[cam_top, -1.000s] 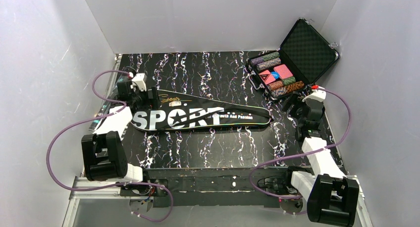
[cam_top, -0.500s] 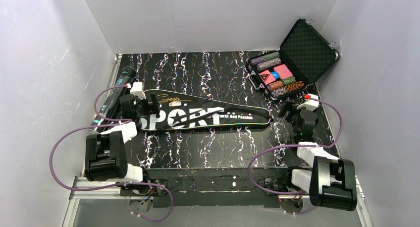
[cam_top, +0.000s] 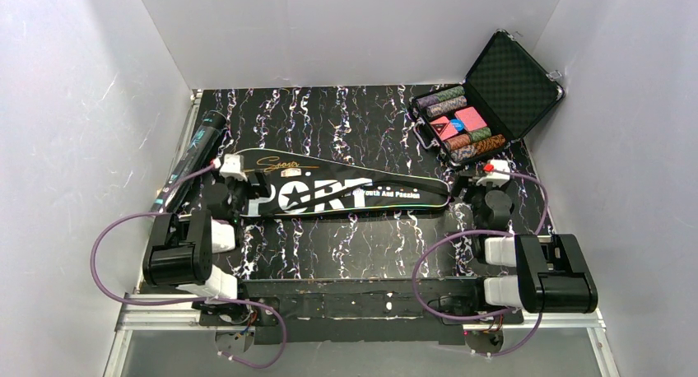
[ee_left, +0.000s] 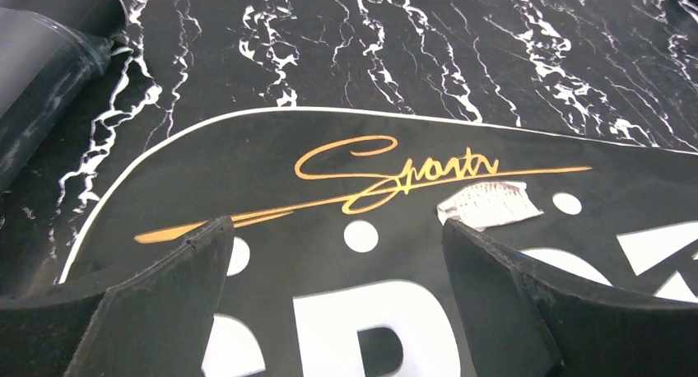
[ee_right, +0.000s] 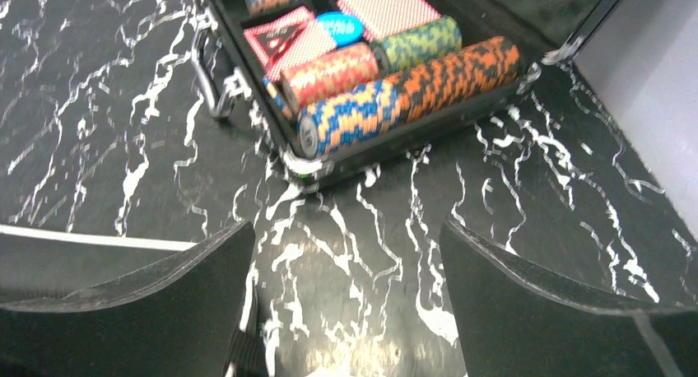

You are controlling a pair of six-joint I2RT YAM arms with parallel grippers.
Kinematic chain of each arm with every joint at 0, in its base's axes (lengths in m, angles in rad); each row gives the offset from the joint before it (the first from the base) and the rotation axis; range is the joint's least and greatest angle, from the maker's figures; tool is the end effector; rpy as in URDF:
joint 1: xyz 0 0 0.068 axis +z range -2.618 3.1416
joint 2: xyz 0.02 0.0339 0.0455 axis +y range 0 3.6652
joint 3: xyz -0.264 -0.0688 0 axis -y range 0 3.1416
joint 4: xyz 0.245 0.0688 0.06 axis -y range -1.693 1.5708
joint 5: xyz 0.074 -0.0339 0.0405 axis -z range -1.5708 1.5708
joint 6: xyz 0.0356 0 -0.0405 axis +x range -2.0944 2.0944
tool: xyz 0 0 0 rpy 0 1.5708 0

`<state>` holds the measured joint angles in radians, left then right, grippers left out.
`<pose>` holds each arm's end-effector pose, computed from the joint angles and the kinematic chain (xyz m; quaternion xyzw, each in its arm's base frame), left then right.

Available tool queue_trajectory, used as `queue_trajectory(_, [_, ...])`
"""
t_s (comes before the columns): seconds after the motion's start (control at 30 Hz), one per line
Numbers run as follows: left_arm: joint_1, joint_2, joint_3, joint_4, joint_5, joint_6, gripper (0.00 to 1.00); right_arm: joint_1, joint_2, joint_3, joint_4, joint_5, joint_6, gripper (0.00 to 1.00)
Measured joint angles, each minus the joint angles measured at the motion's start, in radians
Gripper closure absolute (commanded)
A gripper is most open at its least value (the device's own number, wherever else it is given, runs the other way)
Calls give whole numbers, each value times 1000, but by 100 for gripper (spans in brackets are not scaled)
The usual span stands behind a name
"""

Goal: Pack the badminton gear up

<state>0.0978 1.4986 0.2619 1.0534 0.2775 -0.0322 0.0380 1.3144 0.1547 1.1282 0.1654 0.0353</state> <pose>0.2442 0.0142 0.1453 0.0388 0.7656 -0.0855 0.6364 0.2151 0.0023 0.1648 0.0565 0.7158 -0.0339 0.6952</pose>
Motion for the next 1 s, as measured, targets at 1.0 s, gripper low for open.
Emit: queue_trajectory(1.0, [-15, 3, 31, -38, -61, 5, 2, -84, 18, 113, -207, -143, 16, 8])
